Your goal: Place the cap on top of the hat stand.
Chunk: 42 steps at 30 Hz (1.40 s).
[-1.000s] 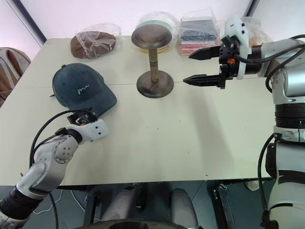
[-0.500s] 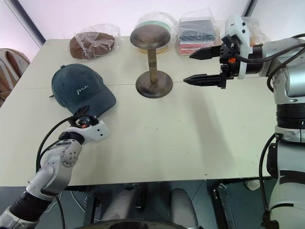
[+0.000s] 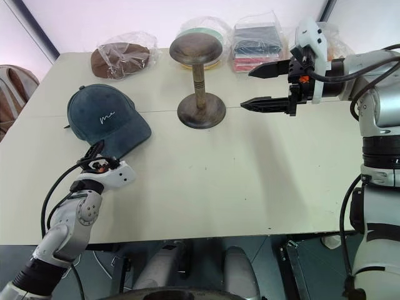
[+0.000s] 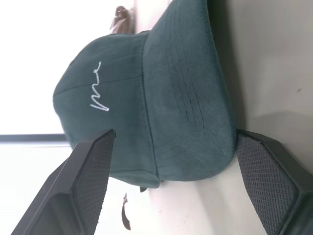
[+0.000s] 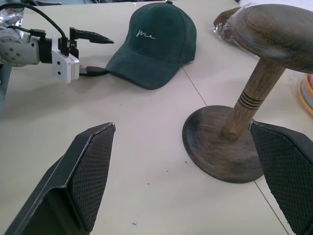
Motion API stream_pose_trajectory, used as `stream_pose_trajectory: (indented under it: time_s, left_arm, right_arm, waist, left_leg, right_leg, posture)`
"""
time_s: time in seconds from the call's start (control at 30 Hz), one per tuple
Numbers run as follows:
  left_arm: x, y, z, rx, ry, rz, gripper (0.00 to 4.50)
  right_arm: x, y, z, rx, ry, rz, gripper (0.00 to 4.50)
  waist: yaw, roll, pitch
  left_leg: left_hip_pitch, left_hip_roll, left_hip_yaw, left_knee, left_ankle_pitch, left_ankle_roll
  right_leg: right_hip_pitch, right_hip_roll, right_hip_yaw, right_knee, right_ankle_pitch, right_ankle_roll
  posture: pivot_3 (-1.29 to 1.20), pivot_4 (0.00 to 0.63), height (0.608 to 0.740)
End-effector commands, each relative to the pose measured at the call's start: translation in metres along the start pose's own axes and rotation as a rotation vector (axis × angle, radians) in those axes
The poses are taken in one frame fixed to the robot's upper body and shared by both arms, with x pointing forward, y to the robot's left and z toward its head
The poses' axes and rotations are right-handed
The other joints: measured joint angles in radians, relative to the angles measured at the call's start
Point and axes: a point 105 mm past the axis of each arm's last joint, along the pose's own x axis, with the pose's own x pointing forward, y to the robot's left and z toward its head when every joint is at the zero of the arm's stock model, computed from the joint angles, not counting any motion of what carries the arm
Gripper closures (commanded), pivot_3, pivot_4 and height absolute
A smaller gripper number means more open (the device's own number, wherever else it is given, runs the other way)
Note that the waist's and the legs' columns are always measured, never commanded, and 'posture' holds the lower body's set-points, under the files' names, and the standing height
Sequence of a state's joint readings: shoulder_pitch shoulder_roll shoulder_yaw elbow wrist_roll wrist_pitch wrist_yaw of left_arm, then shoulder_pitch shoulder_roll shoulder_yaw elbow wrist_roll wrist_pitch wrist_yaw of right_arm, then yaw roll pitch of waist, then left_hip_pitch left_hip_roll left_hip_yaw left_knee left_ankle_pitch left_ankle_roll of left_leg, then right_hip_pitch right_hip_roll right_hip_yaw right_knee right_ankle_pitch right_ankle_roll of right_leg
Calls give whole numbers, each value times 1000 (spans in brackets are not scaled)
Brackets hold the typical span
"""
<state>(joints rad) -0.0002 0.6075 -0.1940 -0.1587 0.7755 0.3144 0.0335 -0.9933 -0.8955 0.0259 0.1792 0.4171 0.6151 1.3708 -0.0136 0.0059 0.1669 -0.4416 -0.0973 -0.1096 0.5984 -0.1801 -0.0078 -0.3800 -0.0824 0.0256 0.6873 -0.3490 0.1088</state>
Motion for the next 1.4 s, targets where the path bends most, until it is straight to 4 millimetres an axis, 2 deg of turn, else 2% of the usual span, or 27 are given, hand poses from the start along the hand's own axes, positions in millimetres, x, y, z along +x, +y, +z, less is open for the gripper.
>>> stream_pose_trajectory:
  time_s: [0.03,0.13,0.47,0.57,0.63,0.67,0.93,1.4]
  left_arm:
    - [-4,-24,-30,20,94,-37,538]
    - [-7,-38,-33,17,88,-47,538]
    - [-7,-51,-34,22,53,-41,538]
    - [-7,-52,-34,42,40,-17,1417]
    - [-8,-53,-34,56,27,-1,2556]
    - [-9,-54,-35,56,26,5,2877]
    - [-10,-57,-39,47,24,20,2877]
    - [-5,-46,-50,35,55,72,2877]
  right_arm:
    - [-9,2,20,-67,-40,-18,0]
    - [-11,2,20,-68,-38,-25,0]
    - [-13,3,20,-72,-35,-41,0]
    - [-14,3,20,-74,-35,-46,0]
    - [-14,3,20,-75,-36,-49,0]
    - [-14,3,20,-75,-36,-50,0]
    - [-15,3,21,-79,-36,-55,0]
    - [-15,3,22,-83,-36,-51,0]
  waist:
    - [1,2,-2]
    - [2,8,-6]
    - [2,16,-13]
    - [-1,17,-15]
    - [2,20,-17]
    - [3,23,-19]
    - [2,28,-23]
    - [3,28,-23]
  left_leg:
    - [0,0,0,0,0,0]
    - [1,0,0,0,0,0]
    - [8,0,0,-1,0,0]
    - [9,0,0,-1,0,0]
    - [9,0,0,-1,0,0]
    - [9,0,0,-1,0,0]
    - [15,0,0,-3,0,0]
    - [15,0,0,-4,0,0]
  right_leg:
    - [0,0,0,0,0,0]
    - [1,0,0,1,0,0]
    - [8,0,0,0,0,0]
    - [8,0,0,0,0,0]
    - [8,0,0,0,0,0]
    - [8,0,0,0,0,0]
    - [14,0,0,-1,0,-1]
    - [14,0,0,-1,0,-1]
  posture:
    - [0,150,740]
    - [0,150,740]
    - [0,150,740]
    - [0,150,740]
    - [0,150,740]
    - [0,150,740]
    - [0,150,740]
    - [0,150,740]
